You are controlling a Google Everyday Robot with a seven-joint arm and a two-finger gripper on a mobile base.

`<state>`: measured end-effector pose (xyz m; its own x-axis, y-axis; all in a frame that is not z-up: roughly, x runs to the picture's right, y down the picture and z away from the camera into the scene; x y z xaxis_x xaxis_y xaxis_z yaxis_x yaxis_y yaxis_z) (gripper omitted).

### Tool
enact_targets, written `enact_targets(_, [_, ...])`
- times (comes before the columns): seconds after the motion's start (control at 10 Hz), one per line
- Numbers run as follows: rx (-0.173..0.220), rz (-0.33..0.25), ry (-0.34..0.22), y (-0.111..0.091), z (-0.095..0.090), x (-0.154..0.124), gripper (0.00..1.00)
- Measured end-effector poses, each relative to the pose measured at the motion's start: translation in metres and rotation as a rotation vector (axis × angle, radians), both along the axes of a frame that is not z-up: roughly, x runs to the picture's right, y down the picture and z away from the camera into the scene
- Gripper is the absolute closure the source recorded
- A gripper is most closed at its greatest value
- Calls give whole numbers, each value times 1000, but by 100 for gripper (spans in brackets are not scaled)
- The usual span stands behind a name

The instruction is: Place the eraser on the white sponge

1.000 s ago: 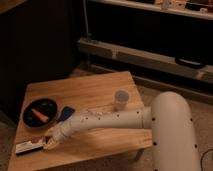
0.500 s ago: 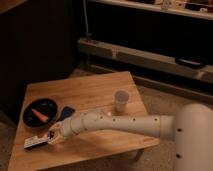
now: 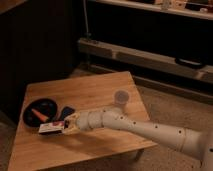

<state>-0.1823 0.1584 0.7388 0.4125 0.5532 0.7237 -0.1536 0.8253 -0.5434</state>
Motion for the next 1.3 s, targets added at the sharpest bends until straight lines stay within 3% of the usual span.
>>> enact_targets(0.5, [43,136,120,-37,16,53,100])
enact_targets(0.9, [42,163,165,-38,18,69,100])
enact_targets(1.3, [33,169,172,-36,25,70,100])
